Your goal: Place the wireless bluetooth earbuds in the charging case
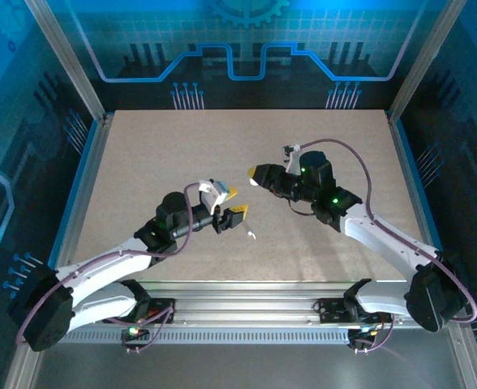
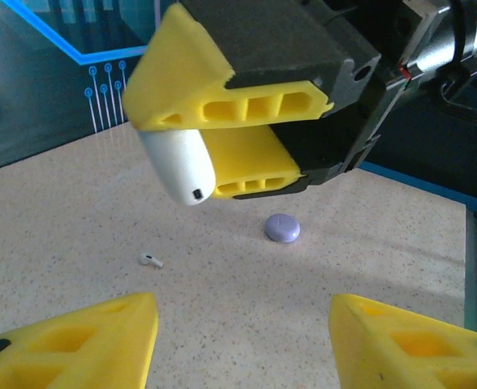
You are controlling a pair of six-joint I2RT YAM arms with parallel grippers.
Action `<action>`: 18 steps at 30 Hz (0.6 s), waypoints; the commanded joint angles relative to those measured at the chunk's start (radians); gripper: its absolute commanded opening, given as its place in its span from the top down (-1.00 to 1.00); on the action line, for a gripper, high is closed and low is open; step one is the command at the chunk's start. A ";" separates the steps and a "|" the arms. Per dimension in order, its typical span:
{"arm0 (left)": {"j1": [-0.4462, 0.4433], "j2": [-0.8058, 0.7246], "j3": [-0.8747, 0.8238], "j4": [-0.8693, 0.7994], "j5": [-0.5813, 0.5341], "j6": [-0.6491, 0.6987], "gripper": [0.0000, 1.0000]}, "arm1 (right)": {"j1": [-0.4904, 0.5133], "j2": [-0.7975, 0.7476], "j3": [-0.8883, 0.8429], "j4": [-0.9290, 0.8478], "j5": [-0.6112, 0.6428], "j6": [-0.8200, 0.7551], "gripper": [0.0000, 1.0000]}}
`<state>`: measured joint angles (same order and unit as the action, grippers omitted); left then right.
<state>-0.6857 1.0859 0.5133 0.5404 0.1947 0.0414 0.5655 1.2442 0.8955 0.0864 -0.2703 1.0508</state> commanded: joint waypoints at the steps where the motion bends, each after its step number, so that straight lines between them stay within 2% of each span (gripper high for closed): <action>1: -0.023 0.023 -0.009 0.123 -0.050 0.056 -0.20 | 0.021 -0.029 -0.010 0.102 -0.017 0.033 0.20; 7: -0.047 0.072 0.000 0.203 -0.133 0.047 -0.24 | 0.036 -0.063 -0.056 0.101 -0.003 0.047 0.19; 18: -0.063 0.165 0.031 0.329 -0.172 -0.031 -0.28 | 0.055 -0.112 -0.106 0.104 0.016 0.069 0.19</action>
<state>-0.7357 1.2354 0.5137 0.7906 0.0479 0.0326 0.6037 1.1614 0.8017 0.1581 -0.2691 1.1080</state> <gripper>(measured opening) 0.639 0.442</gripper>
